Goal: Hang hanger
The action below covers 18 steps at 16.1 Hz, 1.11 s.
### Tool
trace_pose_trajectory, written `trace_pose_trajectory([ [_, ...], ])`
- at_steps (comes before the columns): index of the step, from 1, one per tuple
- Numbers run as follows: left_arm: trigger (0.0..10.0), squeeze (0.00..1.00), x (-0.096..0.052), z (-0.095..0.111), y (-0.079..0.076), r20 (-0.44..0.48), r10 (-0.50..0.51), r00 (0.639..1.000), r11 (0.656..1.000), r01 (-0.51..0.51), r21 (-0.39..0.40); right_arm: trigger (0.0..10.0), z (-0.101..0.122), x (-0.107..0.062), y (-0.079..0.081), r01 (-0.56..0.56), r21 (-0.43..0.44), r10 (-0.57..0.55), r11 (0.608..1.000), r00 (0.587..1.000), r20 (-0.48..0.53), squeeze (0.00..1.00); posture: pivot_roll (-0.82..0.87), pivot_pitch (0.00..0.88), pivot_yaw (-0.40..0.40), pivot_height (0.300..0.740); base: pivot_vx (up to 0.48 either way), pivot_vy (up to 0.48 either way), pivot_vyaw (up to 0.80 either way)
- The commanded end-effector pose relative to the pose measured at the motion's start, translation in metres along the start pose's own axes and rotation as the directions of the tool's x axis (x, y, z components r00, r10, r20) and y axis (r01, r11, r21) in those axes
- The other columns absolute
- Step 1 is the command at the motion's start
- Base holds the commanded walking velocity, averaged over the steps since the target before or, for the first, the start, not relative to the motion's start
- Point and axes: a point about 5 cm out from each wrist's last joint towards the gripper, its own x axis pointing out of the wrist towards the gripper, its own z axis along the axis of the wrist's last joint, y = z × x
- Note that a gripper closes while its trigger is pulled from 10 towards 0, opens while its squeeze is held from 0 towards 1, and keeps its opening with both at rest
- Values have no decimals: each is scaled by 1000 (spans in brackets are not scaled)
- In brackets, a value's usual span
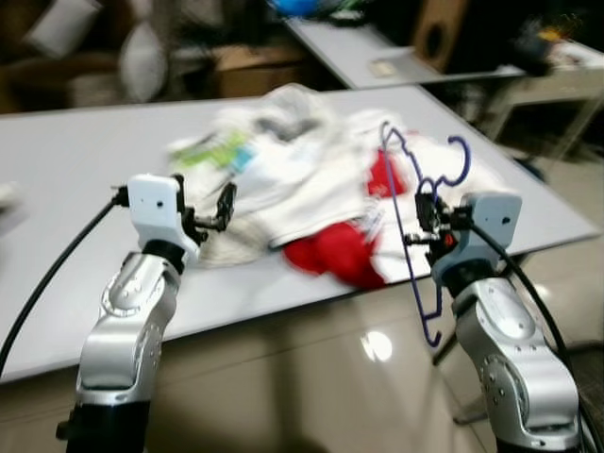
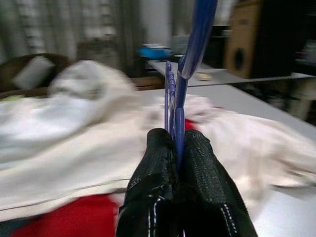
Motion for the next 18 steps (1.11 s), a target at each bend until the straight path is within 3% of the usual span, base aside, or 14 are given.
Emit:
trace_pose_trajectory([
  [1, 10000, 306, 4, 1, -11, 3, -41, 999, 999, 41, -10, 10000, 2, -1, -10, 36, -22, -36, 999, 999, 1, 0, -73, 0, -18, 740, 401, 0, -800],
  [11, 10000, 298, 10, 7, -5, 38, -3, 999, 1000, 2, 24, 10000, 6, -2, -6, -18, -33, 19, 999, 999, 37, 0, -81, 0, -17, 740, 400, 0, -41],
  [13, 10000, 298, 12, 11, 3, 53, 26, 998, 998, -29, 57, 10000, 4, -4, -3, -76, -131, 77, 988, 997, 3, 0, -93, 0, -16, 740, 401, 0, 0],
  [14, 10000, 302, 11, 12, 5, 58, 27, 998, 998, -30, 56, 10000, 3, -4, -3, -81, -121, 82, 989, 997, 3, 0, -92, 0, -15, 740, 401, 0, 800],
  [16, 10000, 275, 11, 25, 10, 86, -13, 996, 994, 3, 107, 10000, 6, -8, -5, -78, -53, 80, 996, 996, 32, 0, -85, 0, -1, 740, 156, 0, 325],
  [17, 10000, 255, 14, 26, 13, 54, -76, 996, 979, 64, 194, 10000, 4, -10, -7, -80, -34, 81, 996, 996, 35, 0, -93, 0, 20, 740, 0, 0, 0],
  [18, 10000, 255, 14, 26, 13, 49, -88, 995, 977, 77, 201, 10000, 4, -11, -7, -83, -37, 84, 996, 996, 35, 0, -93, 0, 20, 740, 0, 0, 0],
])
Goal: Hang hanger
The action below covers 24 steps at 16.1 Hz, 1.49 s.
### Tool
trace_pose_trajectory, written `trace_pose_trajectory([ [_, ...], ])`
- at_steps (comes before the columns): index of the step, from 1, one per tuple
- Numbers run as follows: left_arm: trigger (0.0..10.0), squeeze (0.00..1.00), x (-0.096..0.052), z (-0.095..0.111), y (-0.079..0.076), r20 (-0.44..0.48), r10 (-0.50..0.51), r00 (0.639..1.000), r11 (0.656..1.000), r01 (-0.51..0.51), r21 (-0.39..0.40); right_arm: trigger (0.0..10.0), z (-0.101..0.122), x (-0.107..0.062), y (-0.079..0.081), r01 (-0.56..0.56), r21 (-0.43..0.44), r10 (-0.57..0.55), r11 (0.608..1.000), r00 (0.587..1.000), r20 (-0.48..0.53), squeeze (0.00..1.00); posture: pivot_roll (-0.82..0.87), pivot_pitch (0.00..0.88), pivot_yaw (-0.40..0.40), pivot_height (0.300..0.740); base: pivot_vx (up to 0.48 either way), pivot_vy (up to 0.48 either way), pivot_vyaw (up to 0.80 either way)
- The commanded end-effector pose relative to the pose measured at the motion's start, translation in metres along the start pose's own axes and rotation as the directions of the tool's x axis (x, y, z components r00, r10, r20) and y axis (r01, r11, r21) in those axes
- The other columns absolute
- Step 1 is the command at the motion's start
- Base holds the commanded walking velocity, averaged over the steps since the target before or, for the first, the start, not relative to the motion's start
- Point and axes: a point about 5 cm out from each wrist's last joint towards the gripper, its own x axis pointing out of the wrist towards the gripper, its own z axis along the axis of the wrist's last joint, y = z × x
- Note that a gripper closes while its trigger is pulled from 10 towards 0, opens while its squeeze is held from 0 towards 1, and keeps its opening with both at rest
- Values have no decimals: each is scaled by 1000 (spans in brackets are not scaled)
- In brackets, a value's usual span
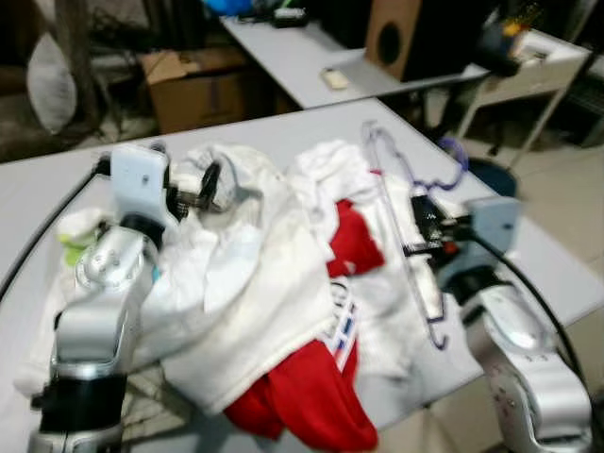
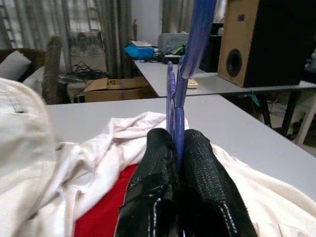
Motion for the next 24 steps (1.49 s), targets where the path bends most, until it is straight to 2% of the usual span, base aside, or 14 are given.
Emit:
trace_pose_trajectory([
  [1, 10000, 0, 1, -14, -6, -75, -105, 992, 992, 109, 58, 10000, 1, -5, -1, -22, -39, 22, 999, 1000, 6, 0, -126, 0, 39, 740, 0, 0, 0],
  [2, 2980, 0, 2, -21, 1, -127, -125, 984, 983, 140, 117, 10000, 2, -6, -1, -34, -44, 34, 998, 999, 5, 0, -120, 0, 38, 740, 0, 0, 0],
  [4, 0, 0, 6, -28, 14, -190, -125, 974, 964, 165, 210, 10000, 3, -7, -4, -39, -33, 39, 999, 999, 9, 0, -126, 0, 48, 740, 0, 0, 0],
  [5, 0, 0, 10, -30, 22, -218, -127, 968, 945, 185, 271, 10000, 1, -8, -8, -36, -55, 36, 998, 999, 4, 0, -128, 0, 51, 740, 0, 0, 0],
  [6, 0, 0, 15, -31, 26, -245, -156, 957, 898, 240, 369, 10000, 3, -7, -13, -25, -67, 26, 997, 1000, 10, 0, -129, 0, 54, 740, 0, 0, 0],
  [9, 157, 0, 33, -29, 32, -259, -168, 951, 818, 281, 502, 10000, 4, -5, -20, 0, -83, 1, 997, 1000, 19, 0, -124, 0, 58, 740, 0, 0, 0],
  [10, 4863, 0, 44, -29, 34, -259, -148, 954, 789, 272, 552, 10000, 3, -3, -21, 7, -89, -5, 996, 1000, 19, 0, -124, 0, 64, 740, 0, 0, 0],
  [11, 6588, 0, 47, -30, 36, -266, -148, 953, 779, 278, 563, 10000, 3, -4, -20, 4, -89, -2, 996, 1000, 21, 0, -124, 0, 65, 740, 0, 0, 0],
  [12, 10000, 0, 50, -37, 39, -321, -124, 939, 729, 306, 612, 10000, 3, -3, -19, 0, -96, 2, 995, 1000, 22, 0, -132, 0, 79, 740, 0, 0, 0],
  [13, 10000, 0, 50, -42, 44, -369, -98, 924, 681, 333, 652, 10000, 2, -3, -18, -2, -101, 4, 995, 1000, 24, 0, -137, 0, 87, 740, 0, 0, 0],
  [14, 10000, 0, 50, -42, 48, -378, -81, 922, 664, 333, 669, 10000, 3, -3, -17, -3, -103, 6, 995, 1000, 26, 0, -140, 0, 91, 740, 0, 0, 0],
  [16, 10000, 0, 46, -48, 53, -465, -117, 878, 589, 438, 679, 10000, 2, -4, -16, -5, -113, 8, 994, 1000, 30, 0, -156, 0, 105, 740, 0, 0, 0],
  [21, 10000, 0, 36, -46, 64, -528, -172, 832, 534, 529, 660, 10000, 1, -8, -18, -6, -125, 9, 992, 1000, 21, 0, -155, 0, 97, 740, 0, 0, 0],
  [24, 10000, 0, 35, -44, 66, -531, -184, 827, 521, 541, 661, 10000, 0, -8, -18, -7, -127, 9, 992, 1000, 19, 0, -151, 0, 89, 740, 0, 0, 0],
])
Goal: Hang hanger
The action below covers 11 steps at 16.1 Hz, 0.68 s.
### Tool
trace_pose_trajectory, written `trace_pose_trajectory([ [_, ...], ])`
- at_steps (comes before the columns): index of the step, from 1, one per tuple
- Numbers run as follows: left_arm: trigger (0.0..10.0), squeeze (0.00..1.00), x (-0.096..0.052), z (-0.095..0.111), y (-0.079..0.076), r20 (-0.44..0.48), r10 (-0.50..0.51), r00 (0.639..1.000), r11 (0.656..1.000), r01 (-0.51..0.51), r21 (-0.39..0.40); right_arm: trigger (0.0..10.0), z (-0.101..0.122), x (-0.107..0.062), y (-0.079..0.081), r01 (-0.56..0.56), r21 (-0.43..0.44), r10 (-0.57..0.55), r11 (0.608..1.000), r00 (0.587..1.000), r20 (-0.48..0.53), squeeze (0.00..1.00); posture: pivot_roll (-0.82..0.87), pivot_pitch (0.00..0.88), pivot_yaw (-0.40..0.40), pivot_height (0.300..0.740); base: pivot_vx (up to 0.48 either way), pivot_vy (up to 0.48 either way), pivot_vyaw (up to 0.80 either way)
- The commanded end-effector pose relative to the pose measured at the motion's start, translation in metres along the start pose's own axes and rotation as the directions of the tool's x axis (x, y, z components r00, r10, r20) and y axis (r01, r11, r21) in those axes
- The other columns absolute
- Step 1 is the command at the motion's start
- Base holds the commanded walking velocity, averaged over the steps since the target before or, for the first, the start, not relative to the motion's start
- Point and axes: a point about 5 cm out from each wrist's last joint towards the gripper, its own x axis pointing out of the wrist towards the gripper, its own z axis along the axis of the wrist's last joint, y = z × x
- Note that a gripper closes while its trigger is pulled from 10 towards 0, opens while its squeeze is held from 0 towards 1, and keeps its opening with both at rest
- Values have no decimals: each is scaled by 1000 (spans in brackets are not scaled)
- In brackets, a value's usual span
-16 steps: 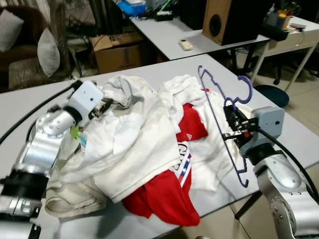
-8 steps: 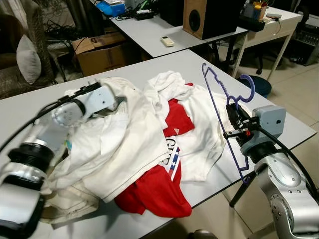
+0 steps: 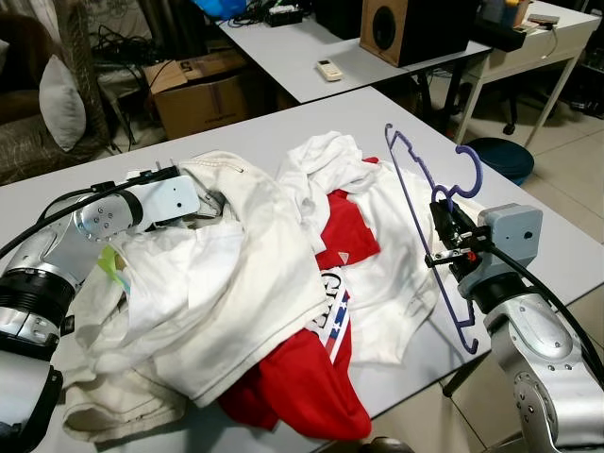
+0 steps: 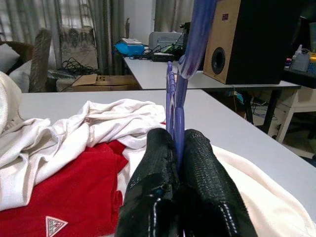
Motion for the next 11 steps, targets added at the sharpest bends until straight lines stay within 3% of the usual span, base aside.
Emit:
trace_pose_trajectory([
  [1, 10000, 0, -1, -4, 2, -26, -13, 1000, 1000, 14, 27, 10000, 4, 1, 2, -12, -7, 13, 1000, 1000, 23, 0, -151, 0, 89, 740, 0, 0, 0],
  [5, 10000, 0, 5, -7, 1, -67, 48, 997, 997, -44, 67, 10000, 4, 4, 3, -20, -13, 21, 1000, 999, 26, 0, -145, 0, 85, 740, 0, 0, 0],
  [6, 3725, 0, 6, -5, 3, -63, 76, 995, 995, -72, 62, 10000, 4, 5, 4, -20, -14, 21, 1000, 999, 29, 0, -143, 0, 85, 740, 0, 0, 0],
  [7, 3725, 0, 6, -5, 4, -61, 88, 994, 995, -84, 58, 10000, 4, 5, 4, -20, -15, 21, 1000, 999, 30, 0, -143, 0, 85, 740, 0, 0, 0],
  [8, 0, 0, 7, -4, 5, -54, 105, 993, 993, -102, 54, 10000, 4, 6, 4, -20, -15, 21, 1000, 999, 30, 0, -139, 0, 86, 740, 0, 0, 0],
  [11, 0, 0, 6, 1, 9, -13, 126, 992, 992, -126, 28, 10000, 2, 7, 5, -19, -16, 19, 1000, 999, 29, 0, -133, 0, 84, 740, 0, 0, 0],
])
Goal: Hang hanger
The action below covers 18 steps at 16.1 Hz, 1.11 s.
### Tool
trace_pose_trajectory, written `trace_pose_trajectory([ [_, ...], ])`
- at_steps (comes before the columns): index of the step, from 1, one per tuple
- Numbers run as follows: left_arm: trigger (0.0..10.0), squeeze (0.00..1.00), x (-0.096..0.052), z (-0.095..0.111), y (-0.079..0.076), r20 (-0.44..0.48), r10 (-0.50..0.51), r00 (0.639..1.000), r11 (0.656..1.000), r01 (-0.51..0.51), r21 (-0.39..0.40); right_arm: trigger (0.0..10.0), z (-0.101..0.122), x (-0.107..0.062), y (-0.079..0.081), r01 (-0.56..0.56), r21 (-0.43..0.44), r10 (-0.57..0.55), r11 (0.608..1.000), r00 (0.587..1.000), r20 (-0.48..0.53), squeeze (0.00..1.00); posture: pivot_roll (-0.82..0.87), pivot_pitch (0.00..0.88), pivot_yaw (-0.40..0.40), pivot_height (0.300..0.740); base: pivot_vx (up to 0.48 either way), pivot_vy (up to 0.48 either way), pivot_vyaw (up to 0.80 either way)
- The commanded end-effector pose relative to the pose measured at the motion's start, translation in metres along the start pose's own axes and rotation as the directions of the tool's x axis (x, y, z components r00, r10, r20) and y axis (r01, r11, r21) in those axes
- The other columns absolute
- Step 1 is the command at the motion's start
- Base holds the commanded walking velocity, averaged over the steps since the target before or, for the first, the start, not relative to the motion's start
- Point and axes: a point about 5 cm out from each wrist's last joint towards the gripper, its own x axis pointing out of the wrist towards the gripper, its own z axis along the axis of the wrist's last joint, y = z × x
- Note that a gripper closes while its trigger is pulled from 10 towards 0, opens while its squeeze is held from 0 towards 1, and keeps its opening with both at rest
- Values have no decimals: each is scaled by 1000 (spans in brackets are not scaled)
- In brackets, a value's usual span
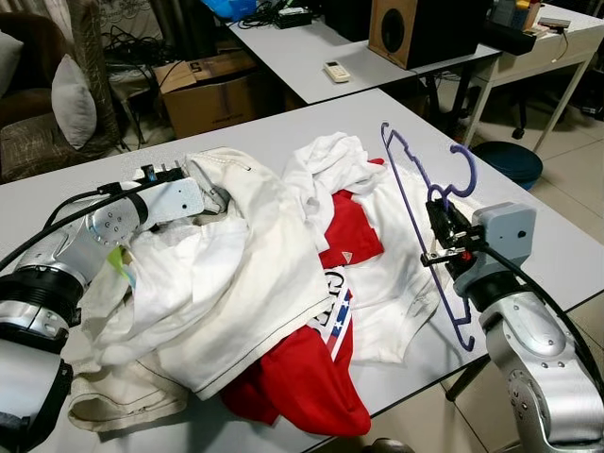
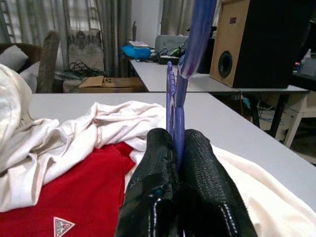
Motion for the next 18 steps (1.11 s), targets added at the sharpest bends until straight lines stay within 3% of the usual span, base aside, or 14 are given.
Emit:
trace_pose_trajectory([
  [1, 0, 0, -1, 5, 12, 31, 47, 998, 999, -46, -19, 10000, 5, 4, 2, -9, -11, 9, 1000, 1000, 27, 0, -130, 0, 82, 740, 0, 0, 0],
  [2, 0, 0, -2, 6, 16, 48, 71, 996, 997, -69, -29, 10000, 5, 4, 2, -9, -10, 9, 1000, 1000, 28, 0, -129, 0, 82, 740, 0, 0, 0],
  [3, 0, 0, -5, 11, 30, 89, 169, 982, 983, -162, -81, 10000, 5, 4, 2, -9, -9, 9, 1000, 1000, 29, 0, -119, 0, 75, 740, 0, 0, 0],
  [4, 0, 0, -13, 20, 57, 151, 350, 924, 925, -316, -209, 10000, 5, 5, 2, -9, -7, 9, 1000, 999, 31, 0, -111, 0, 70, 740, 0, 0, 0],
  [7, 0, 0, -25, 35, 90, 226, 528, 819, 819, -420, -391, 10000, 4, 7, 3, -13, -5, 13, 1000, 999, 35, 0, -104, 0, 66, 740, 0, 0, 0],
  [8, 9216, 0, -29, 56, 98, 333, 540, 773, 773, -299, -560, 10000, 4, 8, 1, -10, 0, 10, 1000, 999, 34, 0, -102, 0, 69, 740, 0, 0, 0],
  [9, 10000, 0, -30, 67, 98, 402, 525, 750, 753, -190, -630, 10000, 5, 7, 0, -6, 7, 6, 1000, 999, 33, 0, -103, 0, 70, 740, 0, 0, 0],
  [10, 10000, 0, -30, 70, 94, 428, 505, 750, 745, -128, -654, 10000, 5, 7, -1, 0, 13, 0, 1000, 999, 32, 0, -110, 0, 79, 740, 0, 0, 0],
  [11, 10000, 0, -32, 68, 73, 405, 523, 750, 617, -6, -787, 10000, 12, 2, -4, 31, 78, -34, 996, 998, 44, 0, -126, 0, 91, 740, 0, 0, 0],
  [12, 10000, 0, -33, 60, 58, 341, 506, 792, 539, 19, -842, 10000, 17, -1, -3, 36, 95, -42, 995, 998, 56, 0, -132, 0, 93, 740, 0, 0, 0],
  [13, 10000, 0, -38, 54, 41, 322, 501, 804, 515, 23, -857, 10000, 19, -4, -1, 48, 111, -54, 993, 997, 52, 0, -135, 0, 89, 740, 0, 0, 0],
  [15, 10000, 0, -47, 52, 11, 311, 463, 830, 499, 45, -865, 10000, 20, -6, 4, 75, 140, -83, 987, 995, 48, 0, -139, 0, 77, 740, 0, 0, 0],
  [17, 10000, 0, -57, 63, -21, 279, 438, 855, 428, 74, -901, 10000, 16, -8, 13, 99, 187, -106, 977, 994, 28, 0, -135, 0, 60, 740, 0, 0, 0],
  [18, 10000, 0, -58, 69, -29, 276, 427, 861, 419, 82, -904, 10000, 15, -7, 15, 105, 184, -113, 977, 993, 30, 0, -131, 0, 53, 740, 0, 0, 0],
])
